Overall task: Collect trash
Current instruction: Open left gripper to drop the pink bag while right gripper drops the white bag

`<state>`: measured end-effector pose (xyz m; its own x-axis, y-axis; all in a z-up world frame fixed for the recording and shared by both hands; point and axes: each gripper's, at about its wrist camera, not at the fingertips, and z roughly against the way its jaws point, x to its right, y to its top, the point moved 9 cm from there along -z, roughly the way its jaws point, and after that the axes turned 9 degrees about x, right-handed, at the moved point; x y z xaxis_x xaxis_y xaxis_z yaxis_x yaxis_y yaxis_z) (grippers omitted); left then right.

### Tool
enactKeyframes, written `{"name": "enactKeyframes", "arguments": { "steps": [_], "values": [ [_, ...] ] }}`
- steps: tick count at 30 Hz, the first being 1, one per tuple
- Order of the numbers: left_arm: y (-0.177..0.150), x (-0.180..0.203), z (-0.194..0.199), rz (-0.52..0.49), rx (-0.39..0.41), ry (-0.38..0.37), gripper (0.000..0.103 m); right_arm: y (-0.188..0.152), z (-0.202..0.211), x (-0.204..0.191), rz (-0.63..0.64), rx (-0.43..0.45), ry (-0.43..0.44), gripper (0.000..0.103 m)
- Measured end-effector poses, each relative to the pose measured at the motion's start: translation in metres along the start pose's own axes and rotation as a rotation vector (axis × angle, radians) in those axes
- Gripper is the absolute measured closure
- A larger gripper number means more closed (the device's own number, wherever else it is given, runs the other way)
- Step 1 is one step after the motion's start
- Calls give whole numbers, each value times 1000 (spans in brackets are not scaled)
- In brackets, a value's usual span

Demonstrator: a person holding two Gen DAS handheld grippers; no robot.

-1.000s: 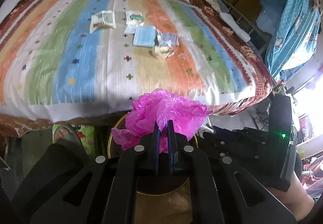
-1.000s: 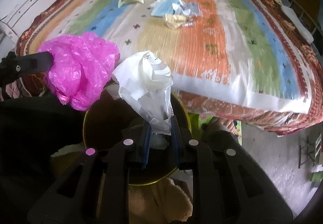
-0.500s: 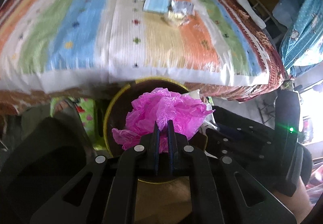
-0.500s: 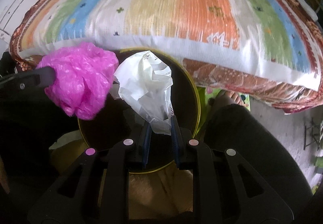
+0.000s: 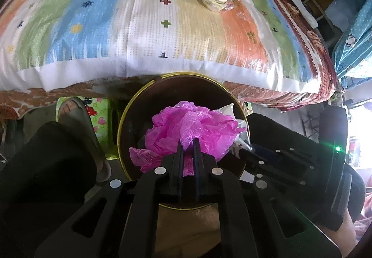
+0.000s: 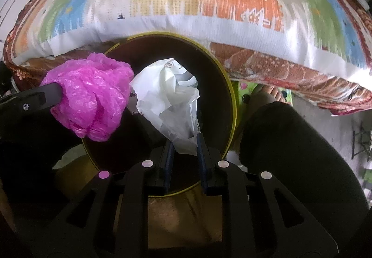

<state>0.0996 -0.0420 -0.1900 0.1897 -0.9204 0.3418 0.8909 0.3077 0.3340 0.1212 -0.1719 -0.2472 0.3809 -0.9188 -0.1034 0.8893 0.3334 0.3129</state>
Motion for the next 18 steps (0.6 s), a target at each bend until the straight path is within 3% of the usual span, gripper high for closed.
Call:
{"name": "enactKeyframes", "arguments": {
  "steps": [1,3,4,13,18],
  "values": [
    [1,-1,-2,12,-3,-6,93,0,-2,0,-19,-8,12,82],
    [2,-4,-6,54,-13,-25,66,0,-4,1,-44,-18,28,60],
    [2,-5,-7,64,-14,-25,64,0,-4,1,-54,-20,38,58],
    [17,-5,6,57,41,-21,63,13,10,-2,-23,52,20,55],
    [29,-11,16,73,79,-20,56,28,21,-1,-25,117,27,54]
  ]
}}
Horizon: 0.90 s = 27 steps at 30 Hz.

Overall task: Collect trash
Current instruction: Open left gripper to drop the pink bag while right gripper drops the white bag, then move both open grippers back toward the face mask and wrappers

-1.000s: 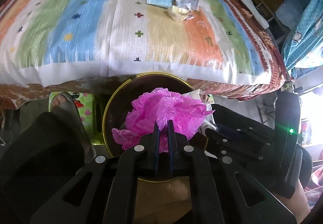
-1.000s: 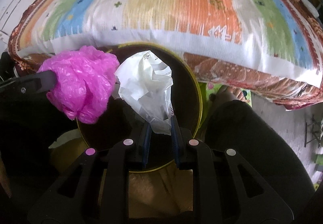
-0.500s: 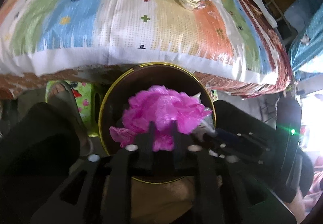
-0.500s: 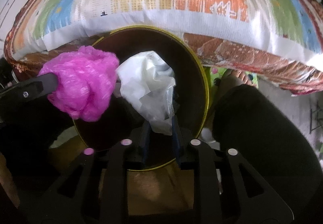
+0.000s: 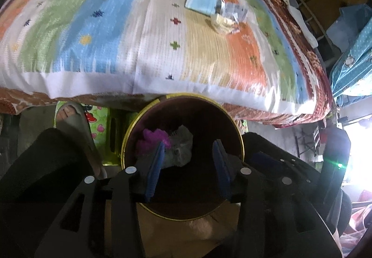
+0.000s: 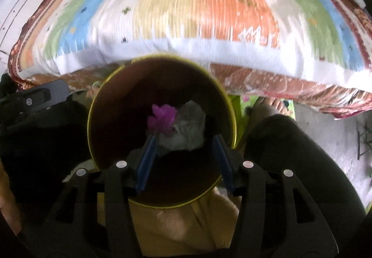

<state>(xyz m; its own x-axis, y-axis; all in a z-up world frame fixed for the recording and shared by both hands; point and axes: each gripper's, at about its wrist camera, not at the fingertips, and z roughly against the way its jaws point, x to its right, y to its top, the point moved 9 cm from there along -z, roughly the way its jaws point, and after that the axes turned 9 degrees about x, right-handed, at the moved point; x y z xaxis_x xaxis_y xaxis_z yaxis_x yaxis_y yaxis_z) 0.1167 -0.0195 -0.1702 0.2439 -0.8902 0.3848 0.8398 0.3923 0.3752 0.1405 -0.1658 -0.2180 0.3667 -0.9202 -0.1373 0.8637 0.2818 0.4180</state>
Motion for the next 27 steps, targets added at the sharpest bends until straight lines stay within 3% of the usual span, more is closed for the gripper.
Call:
{"name": "enactKeyframes", "arguments": {
  "steps": [15,27],
  "values": [
    [53,-4,22,14,111,5,27,59,35,-3,33,172,21,38],
    [102,-1,26,-48,189,25,6,103,46,11,-19,240,47,24]
  ]
}}
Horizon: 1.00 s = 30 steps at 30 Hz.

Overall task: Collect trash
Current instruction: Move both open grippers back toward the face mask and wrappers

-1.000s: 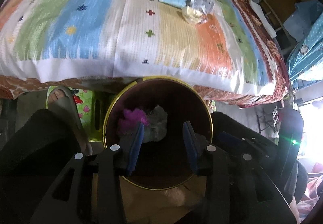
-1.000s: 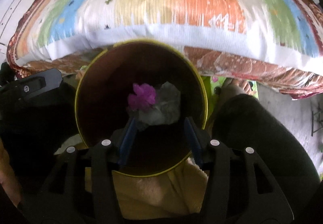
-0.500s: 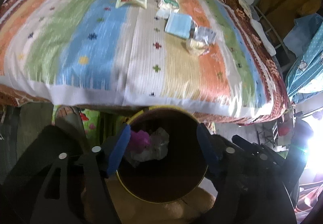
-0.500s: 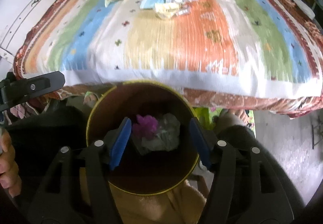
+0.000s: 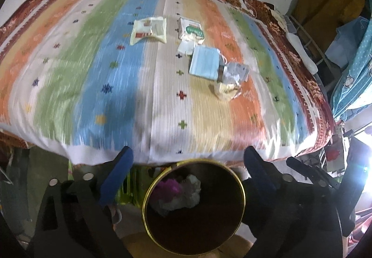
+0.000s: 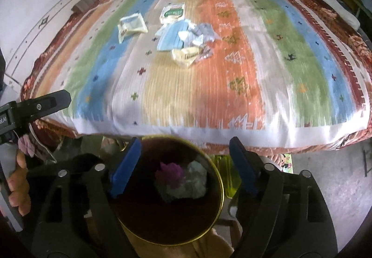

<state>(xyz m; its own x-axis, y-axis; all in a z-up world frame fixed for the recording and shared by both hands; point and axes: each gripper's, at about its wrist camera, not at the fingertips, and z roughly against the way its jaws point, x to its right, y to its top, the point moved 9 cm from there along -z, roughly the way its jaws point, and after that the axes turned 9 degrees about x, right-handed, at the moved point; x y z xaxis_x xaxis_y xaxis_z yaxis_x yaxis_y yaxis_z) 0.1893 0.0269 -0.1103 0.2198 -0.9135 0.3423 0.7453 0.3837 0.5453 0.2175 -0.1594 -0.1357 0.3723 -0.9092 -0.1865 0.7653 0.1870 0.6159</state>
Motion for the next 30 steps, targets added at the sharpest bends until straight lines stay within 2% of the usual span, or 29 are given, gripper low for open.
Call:
{"name": "enactKeyframes", "arguments": {
  "steps": [5,8,15,25,30],
  "values": [
    [14,0,-10,-28,5,20,6,17,-3,1,-7,32,10,11],
    [22,-3,-17,-26,4,22,6,26,-4,0,-7,48,16,9],
    [40,-9,-33,-34,5,26,6,48,-13,8,-17,82,9,9],
    [56,-14,-62,11,-15,-27,6,80,-33,13,-22,110,18,10],
    [59,-17,-77,13,-20,-42,6,94,-48,21,-48,108,27,17]
  ]
}}
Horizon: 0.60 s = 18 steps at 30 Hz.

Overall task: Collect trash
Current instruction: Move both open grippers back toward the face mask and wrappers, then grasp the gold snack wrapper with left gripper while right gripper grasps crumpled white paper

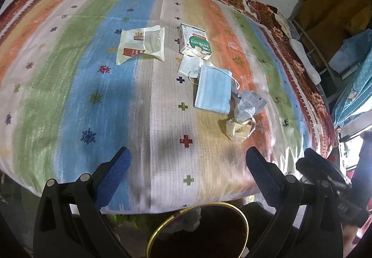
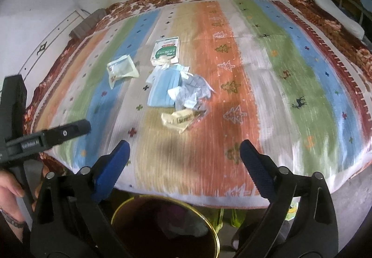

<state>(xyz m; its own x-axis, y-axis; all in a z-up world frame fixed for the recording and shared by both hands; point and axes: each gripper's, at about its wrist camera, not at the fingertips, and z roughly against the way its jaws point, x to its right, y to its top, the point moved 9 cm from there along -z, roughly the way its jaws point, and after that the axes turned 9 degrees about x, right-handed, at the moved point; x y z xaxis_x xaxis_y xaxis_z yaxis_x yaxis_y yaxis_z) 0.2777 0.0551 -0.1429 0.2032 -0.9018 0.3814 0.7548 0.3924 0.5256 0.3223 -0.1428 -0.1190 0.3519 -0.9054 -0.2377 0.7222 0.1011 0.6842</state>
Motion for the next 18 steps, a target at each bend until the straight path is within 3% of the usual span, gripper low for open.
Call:
{"name": "enactKeyframes", "arguments": {
  "steps": [12,18],
  "values": [
    [-5,19,-35,-135,-31,-76,12,13,-47,17,-92,-52,27,41],
    [-12,37,-53,-209,-34,-105,15,20,-66,17,-117,-67,43,47]
  ]
}}
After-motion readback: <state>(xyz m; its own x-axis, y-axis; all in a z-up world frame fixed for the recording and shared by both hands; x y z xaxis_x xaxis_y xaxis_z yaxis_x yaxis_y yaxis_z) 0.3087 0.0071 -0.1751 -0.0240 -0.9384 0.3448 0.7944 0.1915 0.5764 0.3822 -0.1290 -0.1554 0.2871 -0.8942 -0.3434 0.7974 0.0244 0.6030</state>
